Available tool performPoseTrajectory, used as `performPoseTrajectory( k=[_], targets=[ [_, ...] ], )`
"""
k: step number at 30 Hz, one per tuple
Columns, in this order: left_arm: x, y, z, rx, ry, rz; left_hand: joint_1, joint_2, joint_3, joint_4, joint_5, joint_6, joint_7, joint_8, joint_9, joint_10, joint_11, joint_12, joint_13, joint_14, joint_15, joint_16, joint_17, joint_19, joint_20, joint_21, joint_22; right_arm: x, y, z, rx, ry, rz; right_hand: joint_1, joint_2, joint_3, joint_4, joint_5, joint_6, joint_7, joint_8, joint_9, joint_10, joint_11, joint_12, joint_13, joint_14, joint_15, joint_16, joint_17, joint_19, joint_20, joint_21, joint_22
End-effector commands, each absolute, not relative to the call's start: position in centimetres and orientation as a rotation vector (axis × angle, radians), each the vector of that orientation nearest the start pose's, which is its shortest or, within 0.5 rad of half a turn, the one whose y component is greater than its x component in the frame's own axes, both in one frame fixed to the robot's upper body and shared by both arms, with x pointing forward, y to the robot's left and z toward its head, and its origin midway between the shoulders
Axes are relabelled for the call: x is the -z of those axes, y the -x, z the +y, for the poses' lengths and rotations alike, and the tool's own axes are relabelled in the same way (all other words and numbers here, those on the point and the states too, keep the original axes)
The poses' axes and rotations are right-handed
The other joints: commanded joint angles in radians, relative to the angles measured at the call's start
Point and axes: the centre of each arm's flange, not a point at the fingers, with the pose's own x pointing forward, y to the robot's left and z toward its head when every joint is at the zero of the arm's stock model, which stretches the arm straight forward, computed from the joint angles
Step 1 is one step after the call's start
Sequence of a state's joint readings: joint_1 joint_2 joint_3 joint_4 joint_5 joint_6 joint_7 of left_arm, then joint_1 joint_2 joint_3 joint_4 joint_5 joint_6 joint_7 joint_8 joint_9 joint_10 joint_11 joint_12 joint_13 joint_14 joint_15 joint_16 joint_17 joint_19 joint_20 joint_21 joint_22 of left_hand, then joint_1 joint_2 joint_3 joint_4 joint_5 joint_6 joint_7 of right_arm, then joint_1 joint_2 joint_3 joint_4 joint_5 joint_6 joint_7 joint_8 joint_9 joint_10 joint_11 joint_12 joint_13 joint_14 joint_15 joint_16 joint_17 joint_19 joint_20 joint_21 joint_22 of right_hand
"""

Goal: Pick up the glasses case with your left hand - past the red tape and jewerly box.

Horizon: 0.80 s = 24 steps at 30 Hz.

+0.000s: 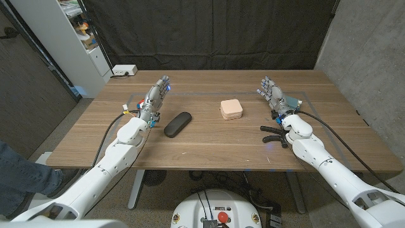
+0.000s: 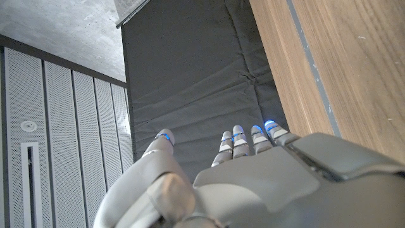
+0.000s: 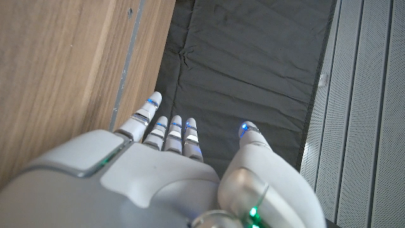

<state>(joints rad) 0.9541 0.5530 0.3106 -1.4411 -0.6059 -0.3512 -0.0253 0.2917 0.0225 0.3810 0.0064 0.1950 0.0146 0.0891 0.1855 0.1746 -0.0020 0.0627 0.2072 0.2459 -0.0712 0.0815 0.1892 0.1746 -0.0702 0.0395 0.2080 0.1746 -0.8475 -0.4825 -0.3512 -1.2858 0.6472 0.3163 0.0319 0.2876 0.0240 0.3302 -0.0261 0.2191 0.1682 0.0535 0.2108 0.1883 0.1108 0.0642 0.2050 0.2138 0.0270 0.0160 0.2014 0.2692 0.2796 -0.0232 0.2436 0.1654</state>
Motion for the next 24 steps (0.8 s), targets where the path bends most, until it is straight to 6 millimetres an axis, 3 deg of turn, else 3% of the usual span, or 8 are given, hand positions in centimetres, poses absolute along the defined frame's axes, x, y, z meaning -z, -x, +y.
performPoseTrajectory(
  k=[1, 24],
  targets=[
    [3.2, -59.9, 30.3, 0.209, -0.016, -0.706, 0.013, 0.005, 0.002, -0.008, -0.001, 0.006, 0.006, 0.009, 0.004, 0.004, 0.004, 0.006, -0.001, 0.010, 0.001, 0.004, 0.005, -0.001, 0.004, -0.003, 0.002, 3.1, -64.8, -28.9, -0.192, -0.075, -0.619, 0.002, 0.003, 0.002, 0.000, 0.005, 0.005, -0.001, -0.001, 0.003, 0.012, -0.003, 0.001, -0.002, 0.011, -0.003, 0.005, -0.001, 0.010, -0.004, -0.004, 0.004],
    [4.3, -57.3, 31.2, 0.192, -0.038, -0.718, 0.021, 0.009, 0.004, -0.017, -0.005, 0.017, 0.004, 0.010, 0.004, 0.015, 0.004, 0.009, -0.010, 0.023, -0.001, 0.006, 0.005, 0.003, 0.007, -0.004, 0.003, 3.2, -64.1, -29.5, -0.185, -0.085, -0.629, -0.001, 0.004, 0.000, -0.001, 0.004, 0.012, -0.001, -0.001, 0.003, 0.018, -0.004, 0.001, -0.005, 0.014, -0.005, 0.005, -0.007, 0.014, -0.003, -0.010, 0.004]
  ],
)
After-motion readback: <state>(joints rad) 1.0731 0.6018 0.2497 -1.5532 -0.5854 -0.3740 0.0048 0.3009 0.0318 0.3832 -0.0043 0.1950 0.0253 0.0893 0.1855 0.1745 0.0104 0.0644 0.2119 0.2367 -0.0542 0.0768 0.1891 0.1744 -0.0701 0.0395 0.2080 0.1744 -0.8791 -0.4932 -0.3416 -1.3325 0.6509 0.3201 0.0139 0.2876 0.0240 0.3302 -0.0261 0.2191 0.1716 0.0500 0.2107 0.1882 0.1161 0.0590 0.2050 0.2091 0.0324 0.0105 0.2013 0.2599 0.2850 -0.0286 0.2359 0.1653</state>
